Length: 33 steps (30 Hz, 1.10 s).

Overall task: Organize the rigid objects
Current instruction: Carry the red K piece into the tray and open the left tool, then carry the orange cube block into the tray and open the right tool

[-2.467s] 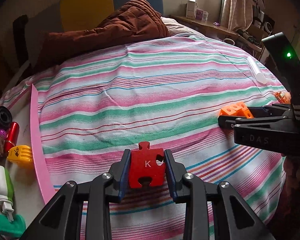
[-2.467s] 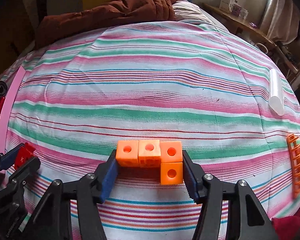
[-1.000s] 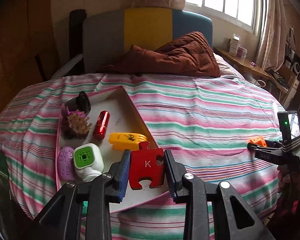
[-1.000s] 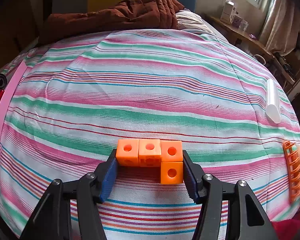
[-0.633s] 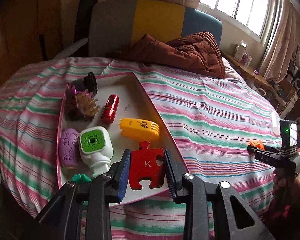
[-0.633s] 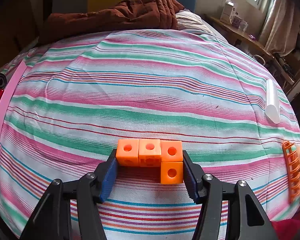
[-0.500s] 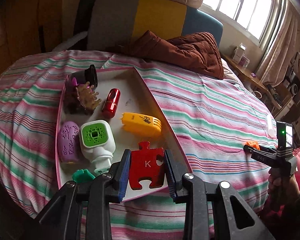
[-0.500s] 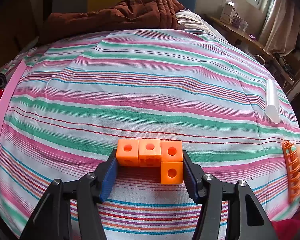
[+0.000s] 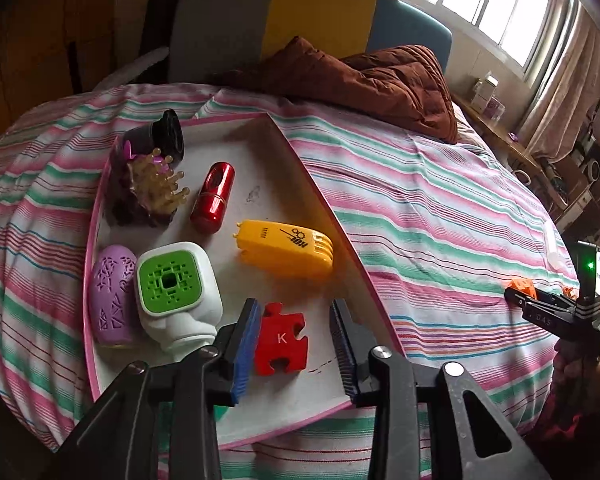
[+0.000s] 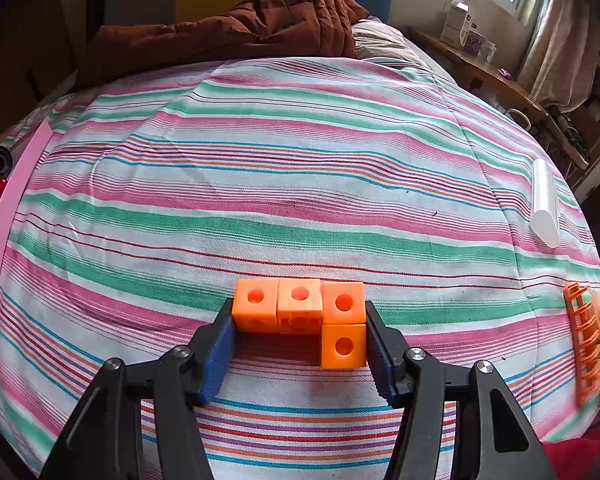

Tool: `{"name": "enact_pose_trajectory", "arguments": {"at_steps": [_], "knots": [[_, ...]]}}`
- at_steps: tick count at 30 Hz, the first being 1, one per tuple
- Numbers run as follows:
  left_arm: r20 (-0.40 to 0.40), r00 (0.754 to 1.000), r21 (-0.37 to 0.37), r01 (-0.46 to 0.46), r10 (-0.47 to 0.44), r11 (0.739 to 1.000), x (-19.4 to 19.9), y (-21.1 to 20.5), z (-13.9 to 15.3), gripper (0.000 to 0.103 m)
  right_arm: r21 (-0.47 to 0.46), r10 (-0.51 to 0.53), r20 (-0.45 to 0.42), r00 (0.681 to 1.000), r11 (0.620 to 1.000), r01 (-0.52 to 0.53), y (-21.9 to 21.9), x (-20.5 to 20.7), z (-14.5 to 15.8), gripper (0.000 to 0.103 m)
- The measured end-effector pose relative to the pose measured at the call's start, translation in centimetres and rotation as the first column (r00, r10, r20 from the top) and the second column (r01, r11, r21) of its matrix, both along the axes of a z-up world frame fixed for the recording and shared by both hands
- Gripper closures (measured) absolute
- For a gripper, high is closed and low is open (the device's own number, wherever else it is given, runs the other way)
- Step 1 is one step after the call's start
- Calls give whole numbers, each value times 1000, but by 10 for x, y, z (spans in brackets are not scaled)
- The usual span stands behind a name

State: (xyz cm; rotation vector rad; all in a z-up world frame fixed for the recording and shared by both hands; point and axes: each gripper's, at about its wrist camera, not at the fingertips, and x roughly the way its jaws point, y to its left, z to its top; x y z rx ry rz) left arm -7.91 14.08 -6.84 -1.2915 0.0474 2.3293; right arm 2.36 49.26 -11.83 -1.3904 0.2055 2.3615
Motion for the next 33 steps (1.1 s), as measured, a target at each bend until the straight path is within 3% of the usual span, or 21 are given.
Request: {"name": "enact_pose_trajectory", "arguments": {"at_steps": [19,28,33], "knots": [[-153,983,-103,-120,103,987,25,-28,37,64,20,-4,-13,1000,1000,5,-3,1,-1,44],[-206,971,-103,-146,122,984,35,-43,48,64,16,-7,-25,1000,1000,8,-9,1,0,44],[-200,969,-93,-163,142,982,35,-54,48,64,-9,48,-59,997,999,-49,-34,-7,16,44]]}}
